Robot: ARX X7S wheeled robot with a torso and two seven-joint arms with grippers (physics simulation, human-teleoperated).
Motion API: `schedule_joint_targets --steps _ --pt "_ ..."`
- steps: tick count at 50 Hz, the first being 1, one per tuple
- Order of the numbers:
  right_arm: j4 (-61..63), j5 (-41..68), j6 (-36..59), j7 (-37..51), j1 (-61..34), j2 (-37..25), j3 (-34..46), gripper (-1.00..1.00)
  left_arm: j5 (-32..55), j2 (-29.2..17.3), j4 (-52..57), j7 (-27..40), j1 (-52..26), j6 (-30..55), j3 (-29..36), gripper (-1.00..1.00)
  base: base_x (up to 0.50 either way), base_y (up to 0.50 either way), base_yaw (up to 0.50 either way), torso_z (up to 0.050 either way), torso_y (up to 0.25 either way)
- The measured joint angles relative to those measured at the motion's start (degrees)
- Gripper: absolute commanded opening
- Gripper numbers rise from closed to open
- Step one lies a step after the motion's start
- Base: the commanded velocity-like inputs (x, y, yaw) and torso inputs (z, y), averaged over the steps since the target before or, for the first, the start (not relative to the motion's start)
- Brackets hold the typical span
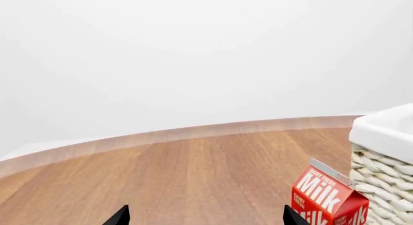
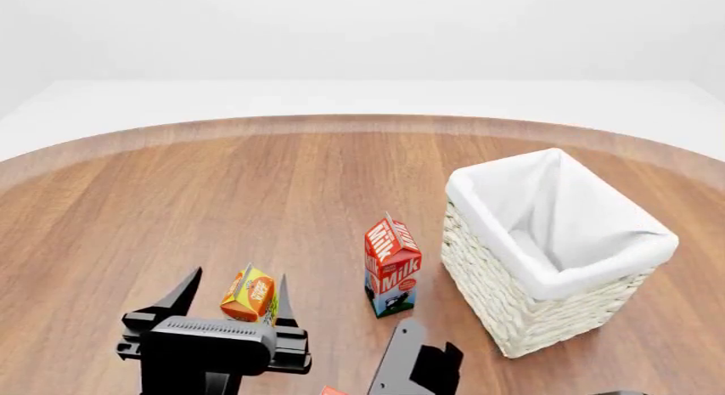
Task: Pick up the cream cheese box and the butter, and put them in the basket.
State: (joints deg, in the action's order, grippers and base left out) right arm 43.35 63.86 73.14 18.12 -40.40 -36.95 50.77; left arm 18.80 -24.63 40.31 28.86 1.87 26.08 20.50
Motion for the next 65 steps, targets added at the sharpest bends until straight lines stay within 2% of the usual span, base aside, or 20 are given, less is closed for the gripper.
schedule_joint_targets --steps 22,65 --pt "-3.32 -5.29 -3.34 -2.99 0.83 -1.51 3.41 1.0 0.11 -0.16 -0.03 0.26 -0.15 -0.11 0.34 1.0 0.0 0.0 0.0 0.0 0.0" --pt "-8.68 -10.45 -6.57 -5.26 1.54 0.19 8.36 1.0 0.47 -0.51 -0.05 0.74 -0.48 -0.16 0.87 1.0 0.0 0.0 0.0 0.0 0.0"
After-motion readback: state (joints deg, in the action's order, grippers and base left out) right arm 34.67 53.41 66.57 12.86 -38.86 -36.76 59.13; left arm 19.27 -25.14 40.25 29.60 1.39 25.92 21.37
